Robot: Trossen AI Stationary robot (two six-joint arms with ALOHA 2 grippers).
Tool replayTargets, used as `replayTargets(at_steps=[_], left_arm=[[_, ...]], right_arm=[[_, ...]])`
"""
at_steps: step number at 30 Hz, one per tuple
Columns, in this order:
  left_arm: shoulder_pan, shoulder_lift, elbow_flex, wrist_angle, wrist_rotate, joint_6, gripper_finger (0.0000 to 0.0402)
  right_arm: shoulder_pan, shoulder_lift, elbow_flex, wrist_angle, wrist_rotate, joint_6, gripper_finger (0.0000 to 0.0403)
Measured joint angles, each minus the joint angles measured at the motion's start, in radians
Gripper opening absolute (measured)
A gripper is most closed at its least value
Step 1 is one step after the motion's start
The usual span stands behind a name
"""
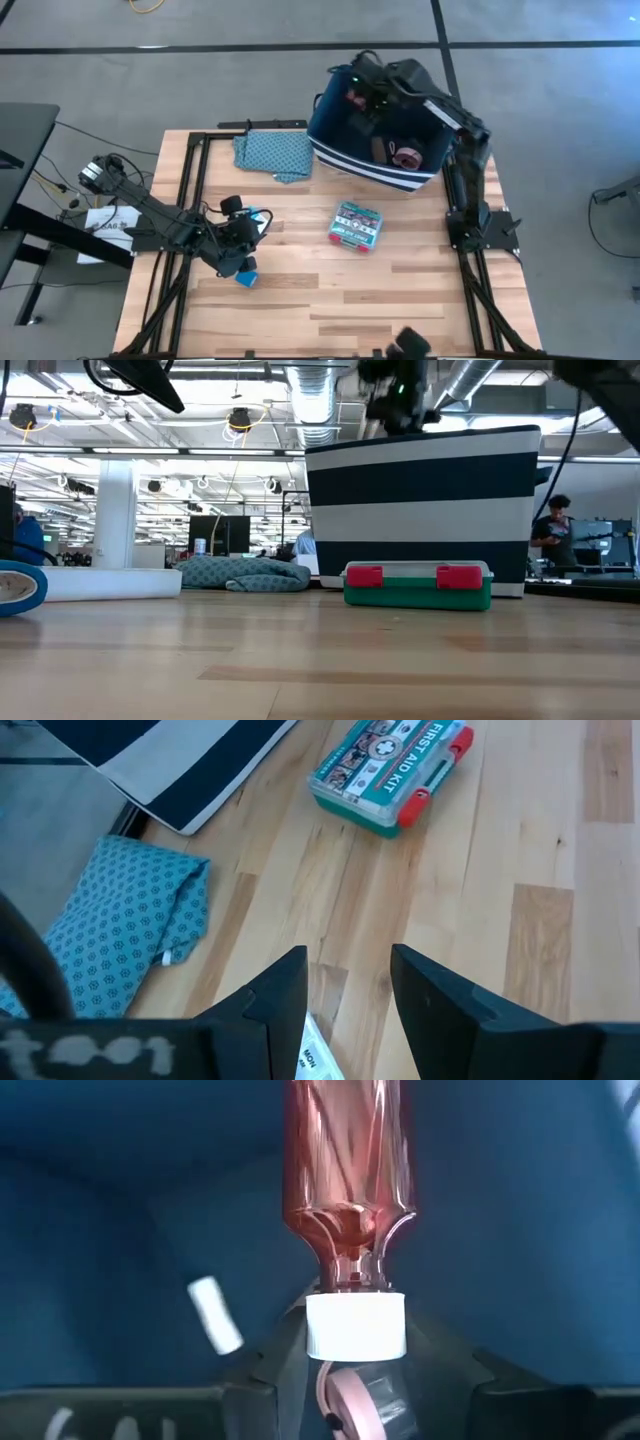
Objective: Pick & place medical supplies in basket/bin
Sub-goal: Put the orange pill bottle into the blue basket
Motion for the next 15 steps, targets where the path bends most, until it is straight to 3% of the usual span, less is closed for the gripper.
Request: replayTargets(at_steps=[5, 10, 15], left_arm=[[-0.013, 0.0, 0.0, -0.022, 0.006, -0.016, 0.0137], [-0.032, 0.0, 0.0, -0.045, 0.013, -0.07, 0.0137], [-0.057, 0.0, 0.0, -0.045, 0.021, -0.113, 0.0137]], right_arm=[[-0.025, 0.155, 0.0, 0.0, -0.039, -0.007, 0.0141], [-0.027, 0.299, 0.0, 0.002, -0.102, -0.028, 0.0128], [-0.023, 0.372, 0.005, 0.011, -0.094, -0.033, 0.0137]])
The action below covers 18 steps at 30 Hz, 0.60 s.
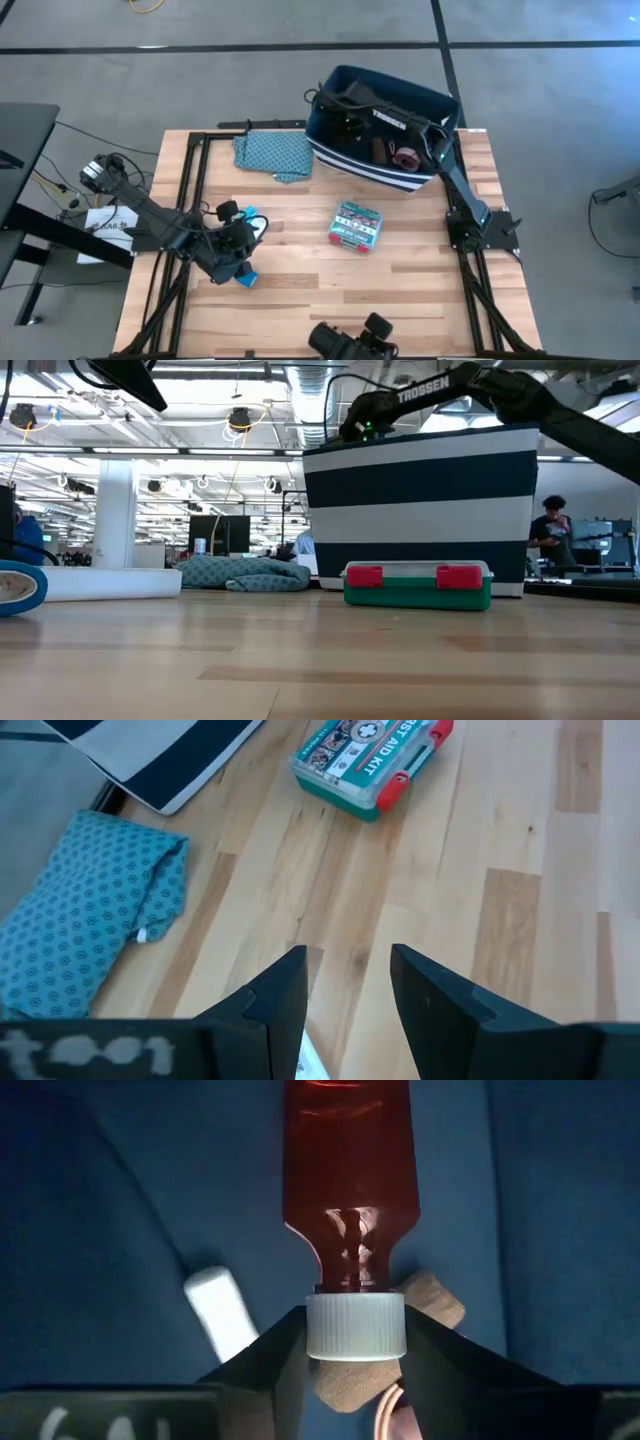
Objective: Pick & place medical supplies in basket/bin
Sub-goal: Put the orange pill bottle into the blue basket, then put the blue bandage into the blue basket
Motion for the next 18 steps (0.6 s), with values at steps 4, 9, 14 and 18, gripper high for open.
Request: replayTargets(at_steps=[4, 9, 14, 18], left_arm=[[-0.016, 0.0, 0.0, 0.0, 0.0, -0.027, 0.0137], [-0.028, 0.0, 0.0, 0.001, 0.0, -0.078, 0.0137], [-0.027, 0.0, 0.0, 0.004, 0.0, -0.092, 0.0137], [-0.027, 0.0, 0.0, 0.004, -0.003, -0.109, 0.0137]], right_arm=[[0.005, 0.013, -0.001, -0.006, 0.015, -0.007, 0.0172], [0.002, 0.005, 0.0, -0.015, 0.058, -0.021, 0.0212], [0.003, -0.038, -0.003, -0.02, 0.054, -0.041, 0.0227], [0.016, -0.125, -0.003, -0.018, 0.057, -0.056, 0.0222]])
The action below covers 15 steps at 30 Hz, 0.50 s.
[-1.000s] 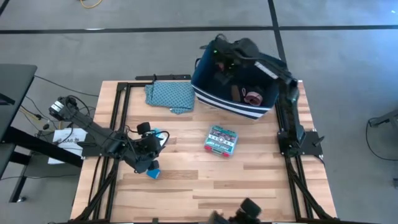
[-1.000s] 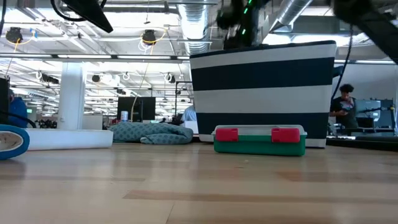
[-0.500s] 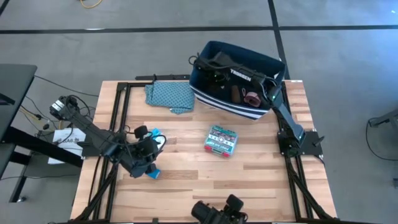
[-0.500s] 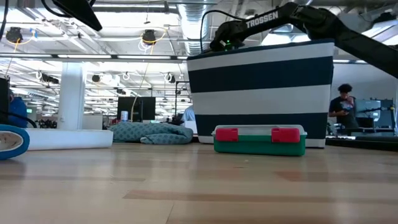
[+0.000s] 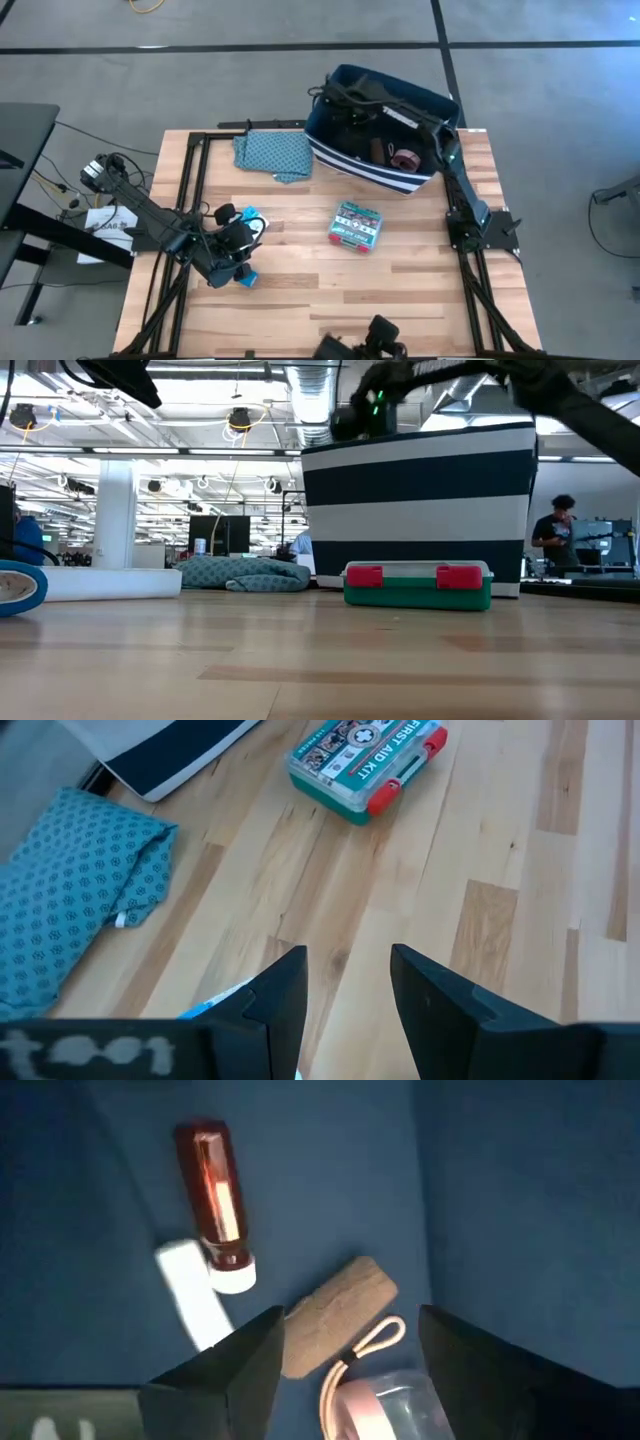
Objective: Pick & place medical supplies in basket/bin
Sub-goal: Put the blue bandage into the blue basket
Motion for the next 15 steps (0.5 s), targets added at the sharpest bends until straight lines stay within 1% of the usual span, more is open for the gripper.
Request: replayTargets(at_steps=[4, 10, 15], left_arm=[[0.0, 0.0, 0.0, 0.0, 0.018, -0.029, 0.0137], [-0.016, 0.0, 0.0, 0.0, 0.131, 0.002, 0.0137], [-0.046, 0.0, -0.026, 0.001, 0.2, 0.006, 0.0137]], right_arm=[[0.025, -0.123, 0.0, 0.003, 0.0, 0.004, 0.0213], [0.106, -0.317, 0.002, 0.005, 0.0, 0.089, 0.02], [0.21, -0.44, 0.002, 0.006, 0.0, 0.129, 0.0191]])
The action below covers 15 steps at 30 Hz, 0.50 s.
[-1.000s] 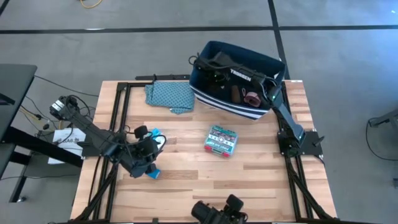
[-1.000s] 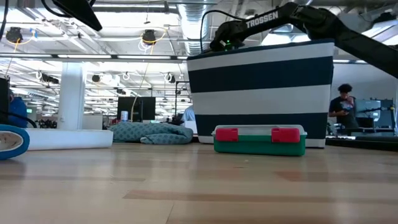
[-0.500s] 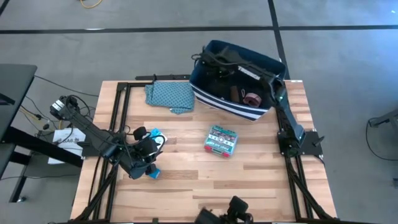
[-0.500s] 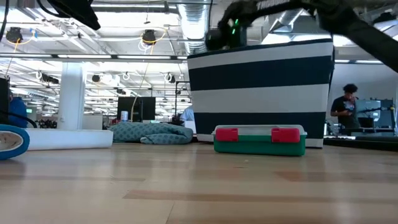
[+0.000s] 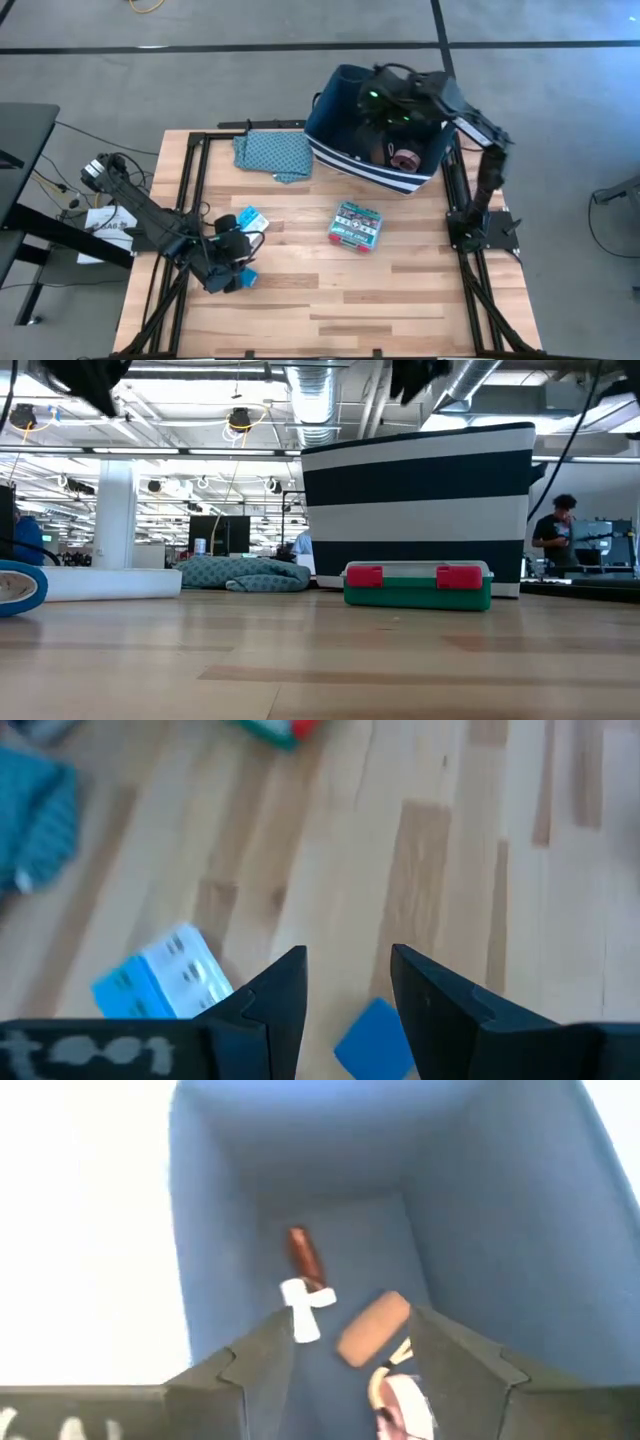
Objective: Pick & place medical supplies in basket/bin
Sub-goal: Put the blue bandage into the blue basket
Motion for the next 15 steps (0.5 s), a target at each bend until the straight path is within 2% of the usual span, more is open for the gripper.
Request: replayTargets(at_steps=[6, 10, 15], left_arm=[[-0.047, 0.0, -0.156, 0.087, 0.033, -0.242, 0.0137], [-0.108, 0.0, -0.314, 0.238, 0.11, -0.226, 0.0137], [-0.134, 0.0, -0.421, 0.315, 0.088, -0.158, 0.0137]], right_arm=[[0.151, -0.098, 0.0, 0.0, 0.0, -0.006, 0.0184], [0.226, -0.126, 0.0, 0.0, 0.001, -0.021, 0.0185], [0.28, -0.129, 0.0, 0.0, 0.003, -0.024, 0.0182]])
